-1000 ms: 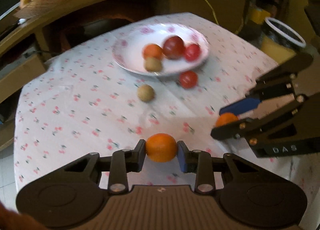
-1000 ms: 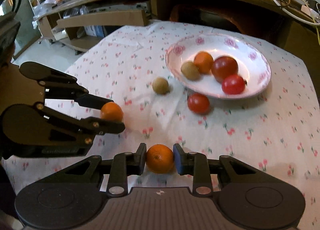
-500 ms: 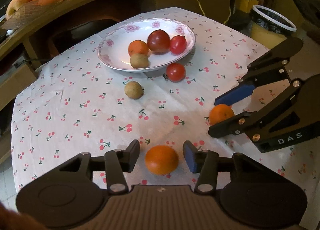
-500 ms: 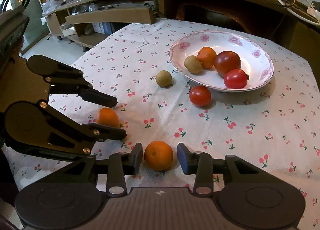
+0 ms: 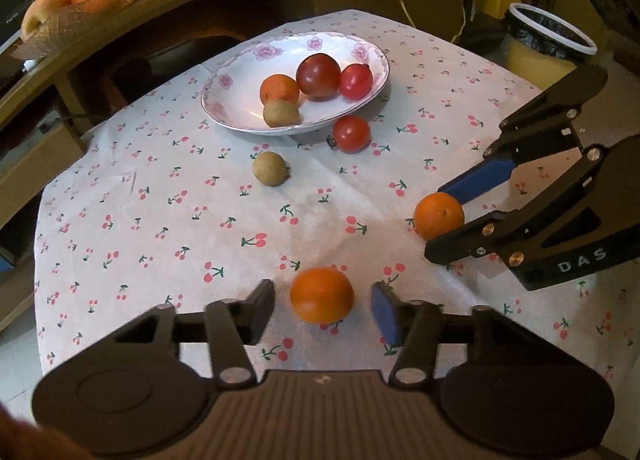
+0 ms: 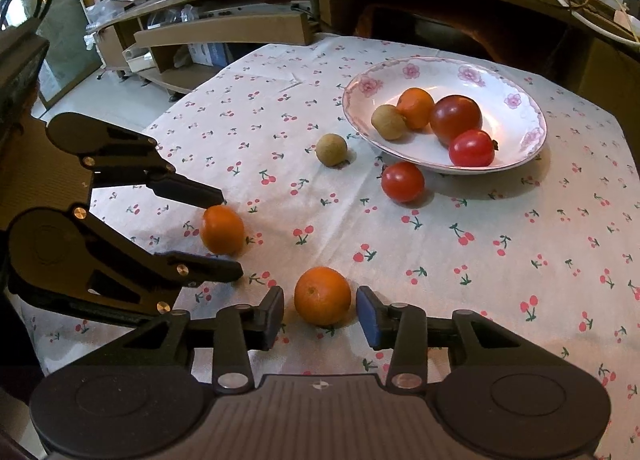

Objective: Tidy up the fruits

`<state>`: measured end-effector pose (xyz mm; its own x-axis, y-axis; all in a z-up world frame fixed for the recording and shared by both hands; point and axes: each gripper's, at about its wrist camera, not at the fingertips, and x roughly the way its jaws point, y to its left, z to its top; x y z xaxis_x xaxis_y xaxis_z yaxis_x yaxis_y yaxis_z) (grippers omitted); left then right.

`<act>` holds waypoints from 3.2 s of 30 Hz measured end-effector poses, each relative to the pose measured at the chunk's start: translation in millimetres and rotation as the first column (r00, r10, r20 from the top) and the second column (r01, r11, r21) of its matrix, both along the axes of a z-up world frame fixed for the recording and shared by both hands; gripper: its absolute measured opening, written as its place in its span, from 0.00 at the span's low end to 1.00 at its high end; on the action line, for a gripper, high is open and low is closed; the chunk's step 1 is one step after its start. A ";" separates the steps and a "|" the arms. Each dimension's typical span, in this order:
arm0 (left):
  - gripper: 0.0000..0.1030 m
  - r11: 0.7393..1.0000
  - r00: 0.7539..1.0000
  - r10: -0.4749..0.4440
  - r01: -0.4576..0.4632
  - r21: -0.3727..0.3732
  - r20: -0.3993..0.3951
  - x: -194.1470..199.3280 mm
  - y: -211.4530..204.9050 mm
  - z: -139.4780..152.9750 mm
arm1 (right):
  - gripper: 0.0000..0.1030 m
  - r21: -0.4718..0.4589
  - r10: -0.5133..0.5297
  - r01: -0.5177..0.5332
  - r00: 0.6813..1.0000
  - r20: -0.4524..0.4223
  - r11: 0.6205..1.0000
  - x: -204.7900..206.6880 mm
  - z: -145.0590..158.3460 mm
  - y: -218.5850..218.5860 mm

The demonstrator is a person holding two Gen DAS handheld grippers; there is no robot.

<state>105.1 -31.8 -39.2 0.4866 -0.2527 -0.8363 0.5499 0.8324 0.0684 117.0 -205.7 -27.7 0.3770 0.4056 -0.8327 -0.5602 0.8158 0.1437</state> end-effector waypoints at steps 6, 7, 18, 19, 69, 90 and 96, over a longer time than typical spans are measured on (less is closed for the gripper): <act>0.38 1.000 1.000 0.016 -0.016 0.006 -0.022 -0.1 -1.4 3.1 | 0.29 -0.002 -0.036 0.036 0.999 -0.018 0.999 2.0 0.3 -3.2; 0.38 1.000 1.000 0.017 -0.016 0.007 -0.020 0.4 -2.4 4.0 | 0.29 -0.002 -0.041 0.041 0.999 -0.019 0.999 1.5 0.7 -3.8; 0.37 0.999 0.999 0.032 -0.031 -0.036 0.019 19.3 -17.4 19.1 | 0.29 0.013 -0.089 0.089 0.996 0.019 0.996 10.6 14.2 -9.4; 0.37 0.999 0.999 0.033 -0.032 -0.037 0.021 22.0 -19.1 20.0 | 0.29 0.016 -0.094 0.093 0.995 0.022 0.996 12.5 15.6 -9.7; 0.37 0.983 0.981 0.177 -0.173 -0.061 0.083 126.5 -42.8 6.1 | 0.29 0.027 -0.238 0.237 0.959 0.153 0.971 110.6 14.4 -20.1; 0.38 0.979 0.977 0.194 -0.188 -0.075 0.089 125.8 -41.6 10.3 | 0.35 0.028 -0.247 0.245 0.956 0.160 0.969 111.6 15.7 -21.1; 0.42 0.976 0.973 0.203 -0.193 -0.101 0.106 123.5 -38.9 19.6 | 0.41 0.058 -0.269 0.263 0.947 0.176 0.963 109.8 22.9 -27.4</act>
<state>228.5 -70.7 -19.7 0.6260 -0.2131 -0.7501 0.3664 0.9295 0.0417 226.8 -233.1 -4.8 0.6175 0.2969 -0.7284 -0.3427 0.9351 0.0906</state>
